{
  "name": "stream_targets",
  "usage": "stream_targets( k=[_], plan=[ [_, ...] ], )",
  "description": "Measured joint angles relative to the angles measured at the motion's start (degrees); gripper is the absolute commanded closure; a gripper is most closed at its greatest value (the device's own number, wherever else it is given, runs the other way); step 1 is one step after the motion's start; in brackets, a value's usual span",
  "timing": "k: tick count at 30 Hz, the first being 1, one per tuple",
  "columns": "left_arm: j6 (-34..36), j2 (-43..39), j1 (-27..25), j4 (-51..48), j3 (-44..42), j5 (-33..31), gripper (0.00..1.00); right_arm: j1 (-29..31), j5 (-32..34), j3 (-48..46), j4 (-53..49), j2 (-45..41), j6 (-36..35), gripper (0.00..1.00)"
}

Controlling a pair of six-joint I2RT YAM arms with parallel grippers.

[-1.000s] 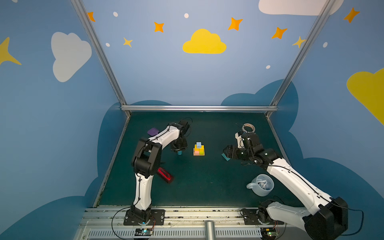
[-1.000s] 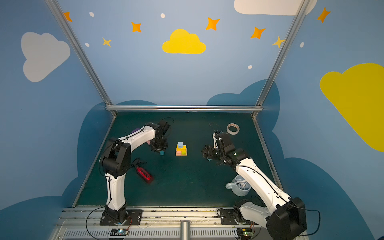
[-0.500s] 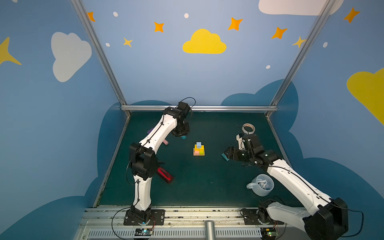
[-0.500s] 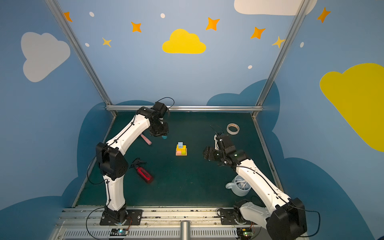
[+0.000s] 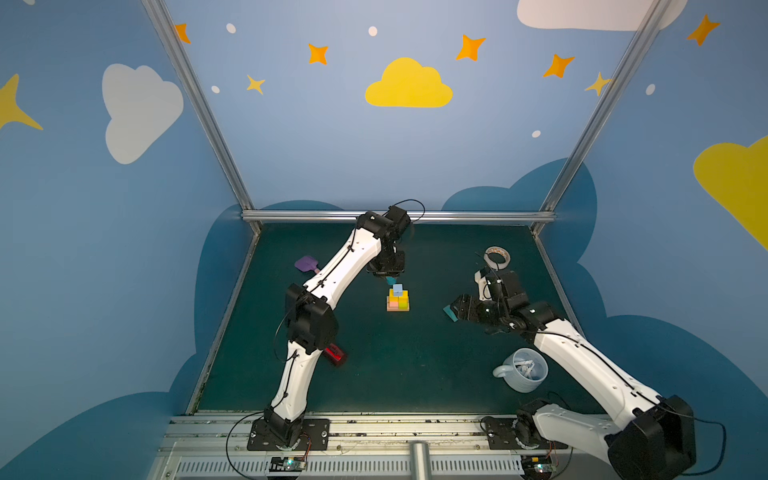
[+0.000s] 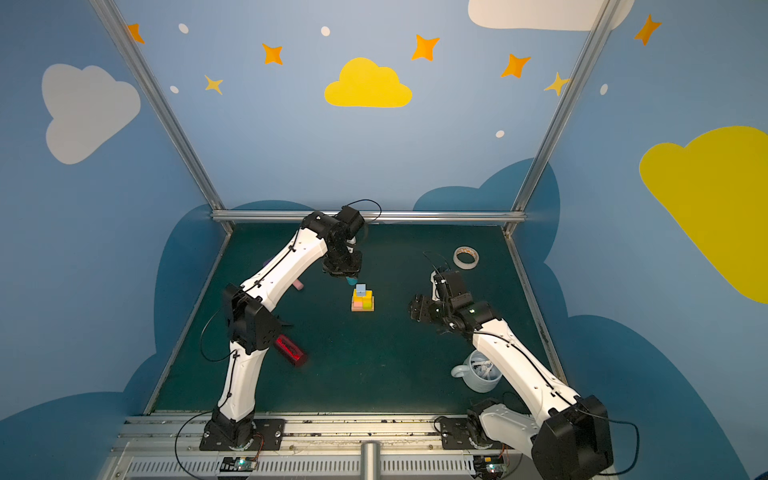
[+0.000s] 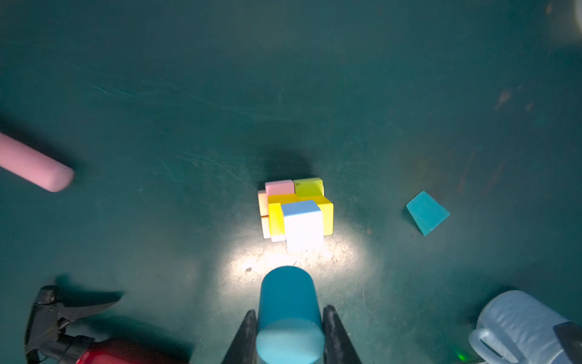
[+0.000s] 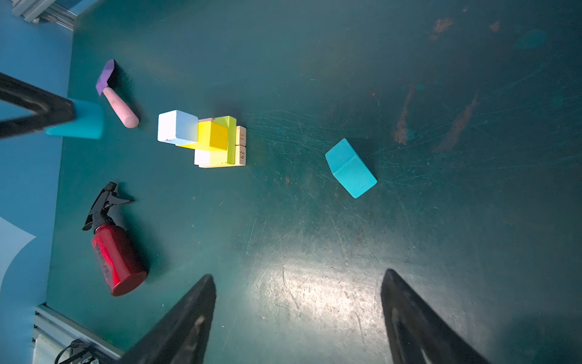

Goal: Build the wood block tower
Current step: 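Carry the teal cylinder with the left gripper over the block stack, then lower the teal cylinder with the left gripper onto the light-blue cube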

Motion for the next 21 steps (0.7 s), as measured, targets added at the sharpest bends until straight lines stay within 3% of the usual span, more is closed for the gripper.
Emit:
stream_targets(
  k=[21],
  plan=[
    [0.74,9.88,-2.03,-5.14,11.13,-0.57,0.86,-1.55,-1.14,-1.51,0.87,-0.63,0.0,0.19]
  ],
)
